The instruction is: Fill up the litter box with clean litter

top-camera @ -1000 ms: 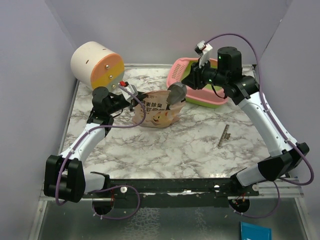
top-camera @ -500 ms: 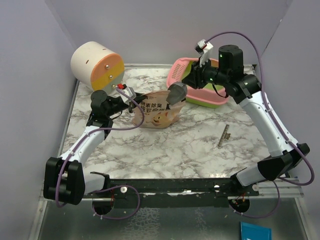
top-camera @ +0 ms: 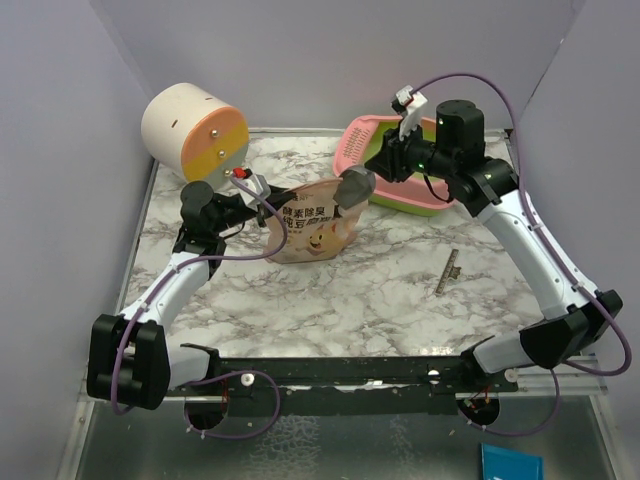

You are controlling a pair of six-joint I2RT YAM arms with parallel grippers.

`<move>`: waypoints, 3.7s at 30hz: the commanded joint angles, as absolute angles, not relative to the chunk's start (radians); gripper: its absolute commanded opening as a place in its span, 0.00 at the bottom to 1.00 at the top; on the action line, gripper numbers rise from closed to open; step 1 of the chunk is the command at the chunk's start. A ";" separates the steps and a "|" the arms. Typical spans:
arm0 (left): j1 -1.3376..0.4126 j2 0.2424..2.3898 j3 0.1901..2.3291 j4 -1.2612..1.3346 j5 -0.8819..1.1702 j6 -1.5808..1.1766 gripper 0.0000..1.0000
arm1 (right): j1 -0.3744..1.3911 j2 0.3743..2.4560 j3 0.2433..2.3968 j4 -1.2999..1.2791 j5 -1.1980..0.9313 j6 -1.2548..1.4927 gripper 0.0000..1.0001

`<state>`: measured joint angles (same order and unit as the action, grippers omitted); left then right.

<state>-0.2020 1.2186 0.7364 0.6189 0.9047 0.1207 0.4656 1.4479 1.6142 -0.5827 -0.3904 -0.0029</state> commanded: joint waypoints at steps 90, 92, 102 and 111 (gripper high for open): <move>-0.582 1.103 0.903 0.195 0.483 0.042 0.00 | 0.474 1.318 1.557 -0.630 -0.776 0.255 0.25; -0.581 1.104 0.911 0.187 0.499 0.048 0.00 | 0.474 1.324 1.561 -0.646 -0.762 0.241 0.30; -0.582 1.111 0.937 0.166 0.524 0.056 0.00 | 0.474 1.345 1.560 -0.674 -0.757 0.207 0.35; -0.582 1.124 0.953 0.163 0.518 0.055 0.00 | 0.475 1.362 1.563 -0.722 -0.729 0.178 0.15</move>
